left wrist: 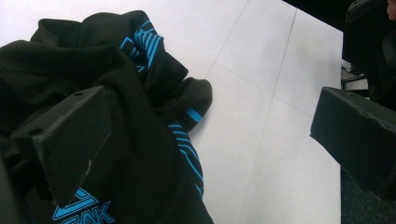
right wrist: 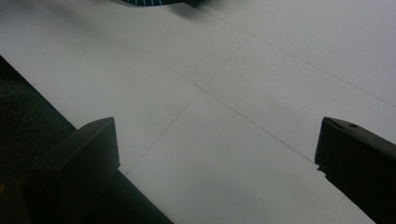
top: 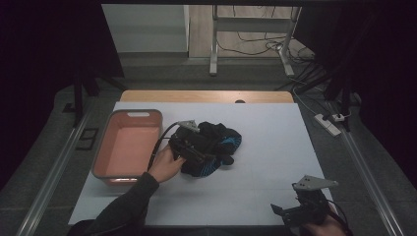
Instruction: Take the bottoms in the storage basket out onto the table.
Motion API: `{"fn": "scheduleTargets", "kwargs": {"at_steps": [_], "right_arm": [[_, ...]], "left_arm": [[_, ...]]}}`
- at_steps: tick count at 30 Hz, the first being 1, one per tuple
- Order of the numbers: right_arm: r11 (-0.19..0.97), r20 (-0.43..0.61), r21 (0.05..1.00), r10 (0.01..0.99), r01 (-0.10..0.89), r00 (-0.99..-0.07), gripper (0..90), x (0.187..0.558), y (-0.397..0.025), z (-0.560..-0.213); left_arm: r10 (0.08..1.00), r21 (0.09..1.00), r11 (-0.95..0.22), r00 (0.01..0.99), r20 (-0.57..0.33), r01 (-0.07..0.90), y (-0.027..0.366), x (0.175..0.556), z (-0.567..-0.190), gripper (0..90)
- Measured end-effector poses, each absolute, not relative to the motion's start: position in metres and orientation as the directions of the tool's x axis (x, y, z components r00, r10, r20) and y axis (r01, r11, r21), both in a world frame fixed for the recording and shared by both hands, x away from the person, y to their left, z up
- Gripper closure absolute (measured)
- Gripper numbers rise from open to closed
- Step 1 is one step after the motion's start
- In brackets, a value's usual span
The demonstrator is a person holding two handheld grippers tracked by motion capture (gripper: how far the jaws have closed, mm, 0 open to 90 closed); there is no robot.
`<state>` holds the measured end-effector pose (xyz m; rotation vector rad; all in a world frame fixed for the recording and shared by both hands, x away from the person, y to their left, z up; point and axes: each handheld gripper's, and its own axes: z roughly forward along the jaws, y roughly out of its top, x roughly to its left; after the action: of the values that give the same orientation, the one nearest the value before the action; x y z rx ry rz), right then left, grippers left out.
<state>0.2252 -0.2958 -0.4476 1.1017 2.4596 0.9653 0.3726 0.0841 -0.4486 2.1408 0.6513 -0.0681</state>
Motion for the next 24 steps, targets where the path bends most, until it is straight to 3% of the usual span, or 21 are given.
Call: {"fn": "scheduleTargets", "kwargs": {"at_steps": [24], "right_arm": [[0.488,0.016,0.673,0.742,0.556,-0.67,0.0,0.225,-0.295,-0.448]], "left_arm": [[0.424,0.73,-0.501,0.867,-0.26,0.464,0.087,0.353,-0.442,0.0]]}}
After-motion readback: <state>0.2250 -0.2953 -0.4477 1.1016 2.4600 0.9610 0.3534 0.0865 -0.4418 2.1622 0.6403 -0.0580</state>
